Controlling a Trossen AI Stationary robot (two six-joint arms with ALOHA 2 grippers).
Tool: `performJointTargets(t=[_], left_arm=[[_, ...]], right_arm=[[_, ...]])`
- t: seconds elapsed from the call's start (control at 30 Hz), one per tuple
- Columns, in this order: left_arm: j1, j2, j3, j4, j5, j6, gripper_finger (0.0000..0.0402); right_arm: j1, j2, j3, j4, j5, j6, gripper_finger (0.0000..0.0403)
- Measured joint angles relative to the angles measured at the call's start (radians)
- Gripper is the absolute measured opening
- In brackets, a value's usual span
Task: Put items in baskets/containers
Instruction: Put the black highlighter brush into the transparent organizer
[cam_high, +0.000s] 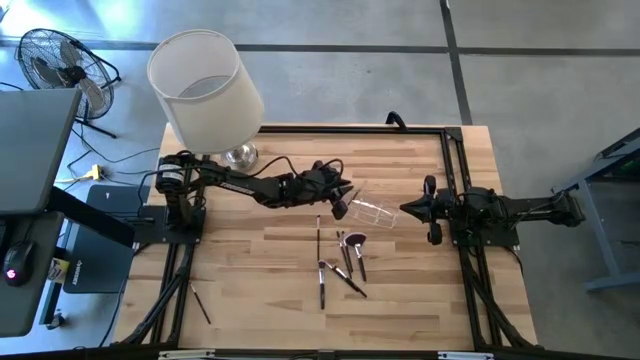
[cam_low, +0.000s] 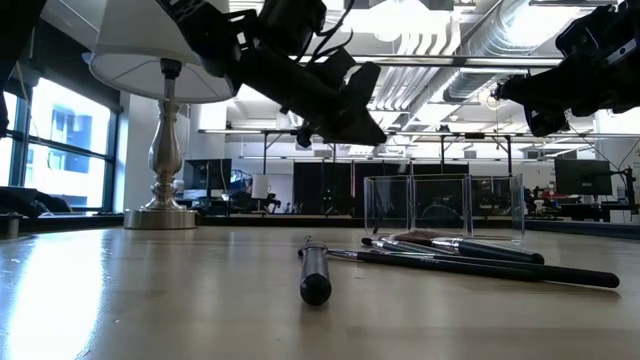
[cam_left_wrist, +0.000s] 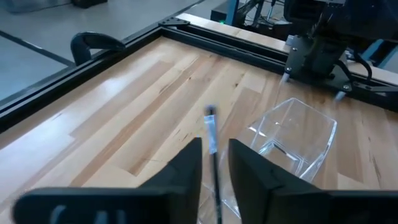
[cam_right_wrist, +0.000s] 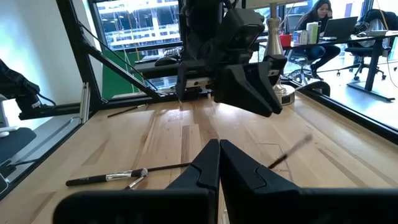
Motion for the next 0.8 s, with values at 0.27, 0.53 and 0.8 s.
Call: performJointTargets(t=[0.27, 0.53, 0.8], left_arm=[[0.0, -0.021, 0.01, -0.014, -0.071, 0.005, 0.0127], [-0.002, -0.061, 0.152, -0.13, 0.071, 0.084, 0.0128], [-0.029, -0.061, 0.384, -0.516, 0.136, -0.085, 0.0128]], right_arm=[[0.0, 0.0, 0.0, 0.0, 0.0, 0.0, 0.0005], [0.0, 0.0, 0.0, 0.0, 0.0, 0.0, 0.0005], [0.0, 0.0, 0.0, 0.0, 0.0, 0.0, 0.0005]])
